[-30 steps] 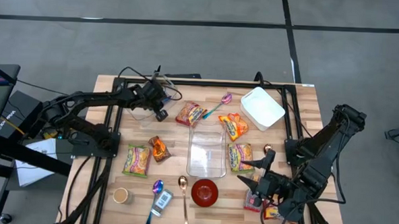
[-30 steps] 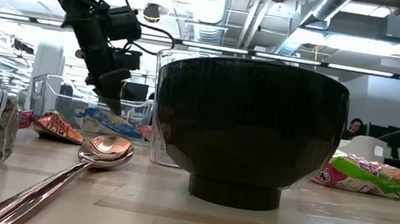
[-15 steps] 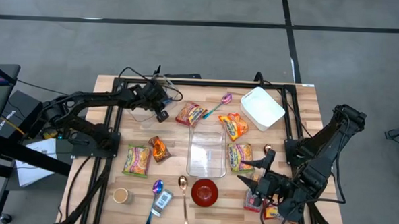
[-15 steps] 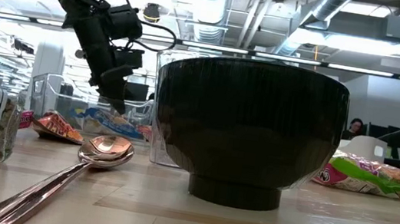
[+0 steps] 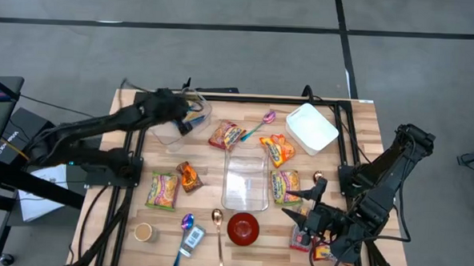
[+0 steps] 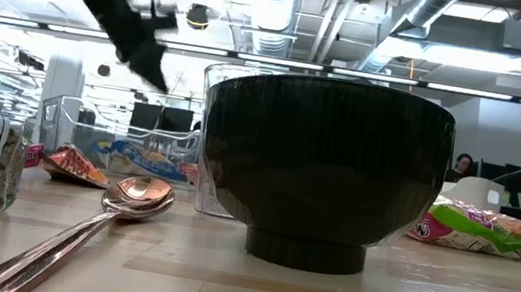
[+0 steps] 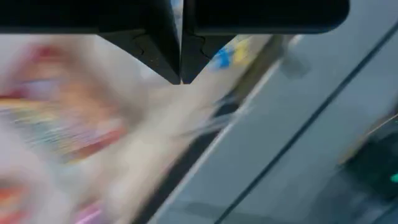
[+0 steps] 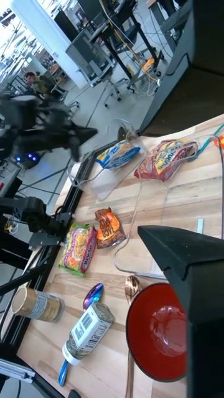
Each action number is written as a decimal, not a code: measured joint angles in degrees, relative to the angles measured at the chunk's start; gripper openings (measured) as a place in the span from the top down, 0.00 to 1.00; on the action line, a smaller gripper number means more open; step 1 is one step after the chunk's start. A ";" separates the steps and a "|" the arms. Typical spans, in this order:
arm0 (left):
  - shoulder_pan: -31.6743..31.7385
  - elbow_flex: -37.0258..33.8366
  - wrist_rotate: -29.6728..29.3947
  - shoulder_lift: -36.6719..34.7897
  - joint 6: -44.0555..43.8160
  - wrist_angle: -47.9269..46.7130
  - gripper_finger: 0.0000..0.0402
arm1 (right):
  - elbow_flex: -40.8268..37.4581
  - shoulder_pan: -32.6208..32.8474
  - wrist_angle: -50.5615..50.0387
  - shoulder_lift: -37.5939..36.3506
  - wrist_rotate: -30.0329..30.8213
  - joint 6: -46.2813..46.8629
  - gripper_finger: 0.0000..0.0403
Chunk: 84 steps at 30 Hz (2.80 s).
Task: Pick & Place Food Item
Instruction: Put the gold spice bottle into the bottom transparent bin
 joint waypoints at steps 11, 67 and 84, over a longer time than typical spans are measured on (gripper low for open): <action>-18.21 -1.07 26.43 -23.55 -3.87 -6.01 0.76 | 0.00 0.83 0.03 -0.51 0.06 0.00 0.41; -87.95 40.92 -0.52 22.68 -82.80 -71.40 0.34 | 0.00 3.72 0.30 -5.58 -1.67 1.05 0.41; -96.91 40.92 -3.88 26.78 -87.11 -61.53 0.30 | 0.02 5.13 0.49 -8.35 -2.78 4.18 0.41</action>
